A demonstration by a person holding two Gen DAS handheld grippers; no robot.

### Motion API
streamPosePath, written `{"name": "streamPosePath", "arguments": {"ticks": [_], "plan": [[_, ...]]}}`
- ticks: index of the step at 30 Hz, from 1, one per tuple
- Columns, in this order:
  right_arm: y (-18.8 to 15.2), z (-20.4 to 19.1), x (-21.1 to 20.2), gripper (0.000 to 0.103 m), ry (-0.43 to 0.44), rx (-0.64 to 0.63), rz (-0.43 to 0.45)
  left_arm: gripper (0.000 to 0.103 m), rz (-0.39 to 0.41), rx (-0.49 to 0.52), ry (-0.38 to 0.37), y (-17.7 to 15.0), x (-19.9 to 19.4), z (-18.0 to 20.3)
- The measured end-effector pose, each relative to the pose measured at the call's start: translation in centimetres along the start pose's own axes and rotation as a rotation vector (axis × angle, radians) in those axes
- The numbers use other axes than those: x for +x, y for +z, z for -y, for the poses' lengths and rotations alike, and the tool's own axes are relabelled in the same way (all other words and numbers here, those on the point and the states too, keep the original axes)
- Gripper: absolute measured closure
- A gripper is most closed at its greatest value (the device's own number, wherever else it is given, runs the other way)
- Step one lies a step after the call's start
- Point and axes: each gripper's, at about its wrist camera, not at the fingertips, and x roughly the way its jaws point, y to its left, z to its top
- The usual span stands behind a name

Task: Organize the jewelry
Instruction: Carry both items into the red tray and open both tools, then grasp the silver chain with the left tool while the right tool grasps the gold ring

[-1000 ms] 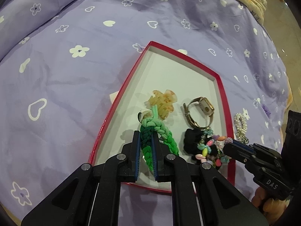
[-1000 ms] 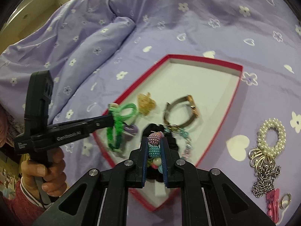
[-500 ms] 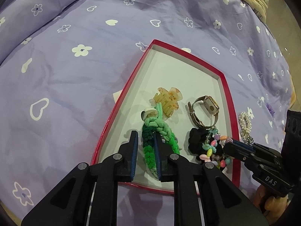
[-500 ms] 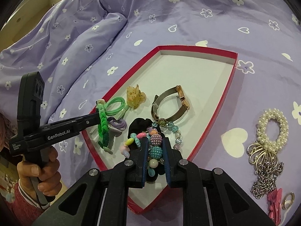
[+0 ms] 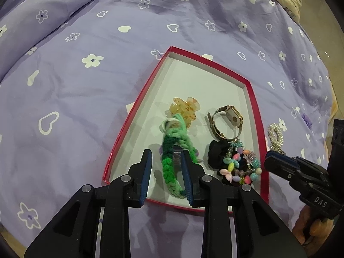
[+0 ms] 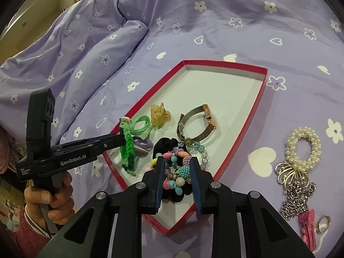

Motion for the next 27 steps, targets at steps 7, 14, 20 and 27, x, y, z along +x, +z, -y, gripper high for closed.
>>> {"name": "streamPosePath", "arguments": {"ticks": [7,14,20,27], "plan": [[-0.4,0.4,-2.8,0.076,-0.021,0.009,0.048,0.072,0.018,0.012,-0.008,-0.3,-1.2,0.8],[-1.5,2.0,-5.8,0.071,-0.049,0.05,0.094,0.072,0.026,0.037,-0.025,-0.7,-2.1,2.4],[-2.8,4.2,-8.6,0.069,-0.088,0.097,0.129,0.072,0.034,0.06,-0.058,-0.9,-2.9,4.3],[-4.6,7.4,-11.8,0.067,-0.148,0.162,0.161,0.072,0.034,0.106,-0.102,-1.5,-3.4,7.1]]}}
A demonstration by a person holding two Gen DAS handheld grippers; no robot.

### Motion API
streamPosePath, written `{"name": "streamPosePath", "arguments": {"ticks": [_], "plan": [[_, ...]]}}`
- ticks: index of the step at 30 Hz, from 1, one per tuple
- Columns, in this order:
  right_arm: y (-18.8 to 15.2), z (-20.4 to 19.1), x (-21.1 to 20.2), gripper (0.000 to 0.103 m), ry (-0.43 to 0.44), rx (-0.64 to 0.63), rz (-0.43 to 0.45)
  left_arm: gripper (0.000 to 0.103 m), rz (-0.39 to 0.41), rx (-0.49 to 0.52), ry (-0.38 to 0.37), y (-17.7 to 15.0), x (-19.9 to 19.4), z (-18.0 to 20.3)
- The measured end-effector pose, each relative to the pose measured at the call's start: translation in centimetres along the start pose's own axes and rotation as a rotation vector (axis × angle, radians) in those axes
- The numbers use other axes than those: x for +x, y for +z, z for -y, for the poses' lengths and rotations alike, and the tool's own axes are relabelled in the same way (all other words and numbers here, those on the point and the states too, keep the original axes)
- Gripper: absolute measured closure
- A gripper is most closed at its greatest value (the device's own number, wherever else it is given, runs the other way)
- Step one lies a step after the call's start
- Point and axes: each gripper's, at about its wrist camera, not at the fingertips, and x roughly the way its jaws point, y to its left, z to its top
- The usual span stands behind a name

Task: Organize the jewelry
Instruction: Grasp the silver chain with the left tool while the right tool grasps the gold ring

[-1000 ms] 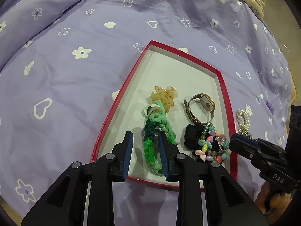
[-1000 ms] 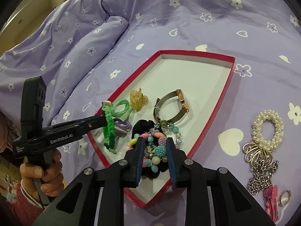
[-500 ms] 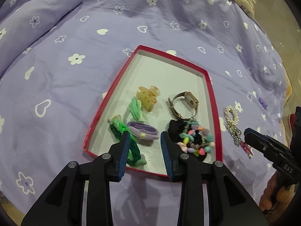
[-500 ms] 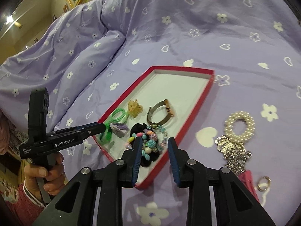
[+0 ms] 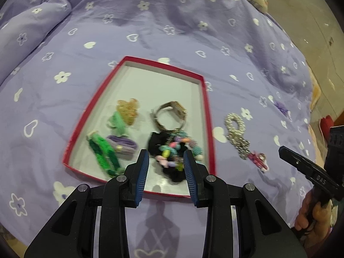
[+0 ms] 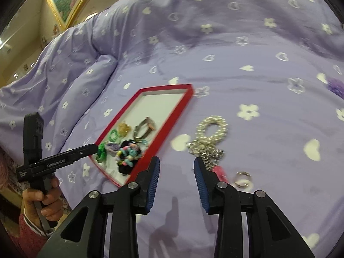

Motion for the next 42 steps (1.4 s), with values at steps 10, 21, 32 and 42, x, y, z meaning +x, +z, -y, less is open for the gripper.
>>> {"name": "streamPosePath", "arguments": {"ticks": [10,21,32,42], "plan": [[-1.5,4.0,-2.7,0.066,-0.064,0.074,0.023,0.072,-0.027,0.067,-0.06,-1.0,0.5,4.4],[-2.6,6.1,-3.4,0.066,-0.088,0.102,0.01,0.072,-0.067,0.121,-0.094,-1.6,1.8,7.9],[-2.8,6.6,-2.3,0.066,-0.085,0.095,-0.019,0.072,-0.089,0.14,-0.089,-1.1,3.2,8.9],[-2.0,7.2,0.3,0.066,-0.084,0.062,-0.073,0.072,-0.151,0.178,-0.125,-1.5,6.3,11.3]]}}
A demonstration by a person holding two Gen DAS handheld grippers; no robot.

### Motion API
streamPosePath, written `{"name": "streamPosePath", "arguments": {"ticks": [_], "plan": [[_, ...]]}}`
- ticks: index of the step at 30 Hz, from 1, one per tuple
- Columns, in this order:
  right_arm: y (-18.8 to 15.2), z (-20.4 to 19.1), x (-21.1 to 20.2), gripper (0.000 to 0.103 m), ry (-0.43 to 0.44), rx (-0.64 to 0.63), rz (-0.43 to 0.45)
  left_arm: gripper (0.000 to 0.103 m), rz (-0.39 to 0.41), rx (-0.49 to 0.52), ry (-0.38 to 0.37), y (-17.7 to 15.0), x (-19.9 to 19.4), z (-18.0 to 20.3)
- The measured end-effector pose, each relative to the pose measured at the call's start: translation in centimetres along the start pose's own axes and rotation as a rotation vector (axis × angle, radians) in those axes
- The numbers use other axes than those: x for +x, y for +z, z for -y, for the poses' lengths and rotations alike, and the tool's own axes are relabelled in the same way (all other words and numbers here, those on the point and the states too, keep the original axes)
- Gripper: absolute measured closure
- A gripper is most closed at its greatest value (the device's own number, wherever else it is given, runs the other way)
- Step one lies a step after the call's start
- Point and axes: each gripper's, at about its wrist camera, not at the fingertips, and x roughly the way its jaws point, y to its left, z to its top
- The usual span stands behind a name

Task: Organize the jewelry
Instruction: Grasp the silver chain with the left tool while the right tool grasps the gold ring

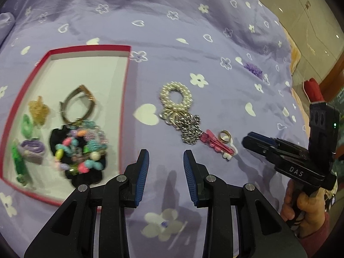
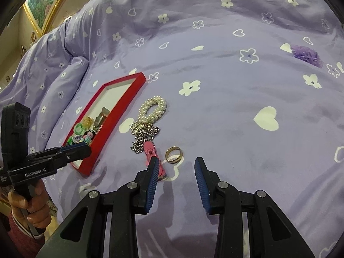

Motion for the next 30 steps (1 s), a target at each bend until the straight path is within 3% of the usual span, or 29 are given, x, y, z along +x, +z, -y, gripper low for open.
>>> {"name": "streamPosePath", "arguments": {"ticks": [8,13,16,18,30], "plan": [[0.4,-0.4,3.0,0.069,-0.027,-0.083,-0.068,0.072,-0.036,0.024,-0.007,0.4,2.1,0.9],[0.8,-0.7,4.0,0.07,-0.043,-0.113,-0.062,0.072,-0.053,0.03,-0.013,1.0,3.3,1.1],[0.8,-1.0,4.1,0.081,-0.068,-0.145,-0.058,0.072,-0.063,0.04,-0.018,1.2,4.1,1.6],[0.7,-1.0,3.8,0.081,-0.066,-0.154,-0.05,0.072,-0.071,0.05,-0.025,1.4,4.7,2.1],[0.0,3.1,-0.9,0.081,-0.016,0.017,0.041,0.072,-0.076,0.106,-0.03,2.6,7.8,4.7]]}}
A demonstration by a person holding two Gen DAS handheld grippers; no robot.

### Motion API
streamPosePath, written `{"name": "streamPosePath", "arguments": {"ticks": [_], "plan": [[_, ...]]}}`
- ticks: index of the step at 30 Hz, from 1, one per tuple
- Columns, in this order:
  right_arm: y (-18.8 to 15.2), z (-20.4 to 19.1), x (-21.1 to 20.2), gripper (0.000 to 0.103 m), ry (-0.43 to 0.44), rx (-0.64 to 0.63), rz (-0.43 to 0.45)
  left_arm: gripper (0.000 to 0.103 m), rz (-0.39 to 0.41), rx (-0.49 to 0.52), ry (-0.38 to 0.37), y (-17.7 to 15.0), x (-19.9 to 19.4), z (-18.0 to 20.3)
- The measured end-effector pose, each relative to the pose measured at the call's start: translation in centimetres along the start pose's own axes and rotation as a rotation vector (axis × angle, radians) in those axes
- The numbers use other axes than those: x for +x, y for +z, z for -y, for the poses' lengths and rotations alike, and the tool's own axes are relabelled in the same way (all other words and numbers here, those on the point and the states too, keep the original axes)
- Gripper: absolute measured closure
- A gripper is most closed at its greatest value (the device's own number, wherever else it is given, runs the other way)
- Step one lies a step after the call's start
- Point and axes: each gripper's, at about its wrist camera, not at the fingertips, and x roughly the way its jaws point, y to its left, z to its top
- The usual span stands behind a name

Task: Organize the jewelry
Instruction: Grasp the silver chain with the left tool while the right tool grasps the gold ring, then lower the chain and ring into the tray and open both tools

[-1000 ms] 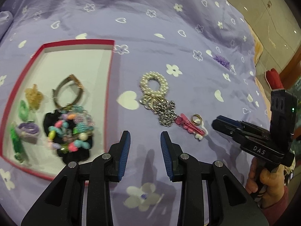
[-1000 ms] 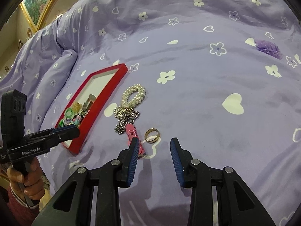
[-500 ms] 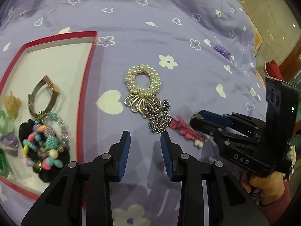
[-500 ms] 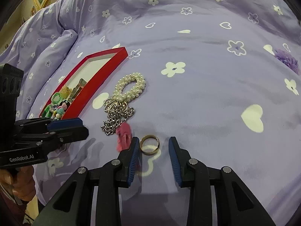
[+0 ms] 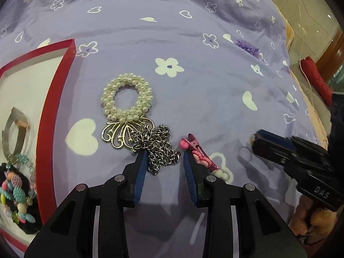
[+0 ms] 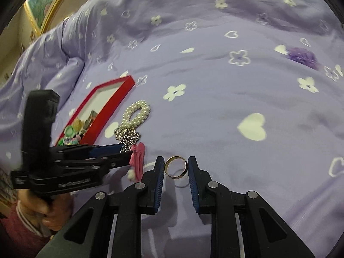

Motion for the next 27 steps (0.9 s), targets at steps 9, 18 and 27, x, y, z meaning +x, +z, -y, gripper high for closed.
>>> {"name": "streamPosePath", "arguments": {"ticks": [9,18,27], "plan": [[-0.2,-0.5,-1.1,0.081,0.015,0.012,0.032,0.09,0.022,-0.028,-0.014,-0.4,-1.0,-0.8],[0.3,-3.2,-1.8,0.081,0.039,-0.031,0.053,0.091,0.087,-0.024,-0.033,-2.1,-5.2,-0.5],[0.1,-6.6,-1.5,0.081,0.074,-0.083,0.047,0.091,0.16,-0.065,-0.018,-3.3,-9.5,-2.3]]}}
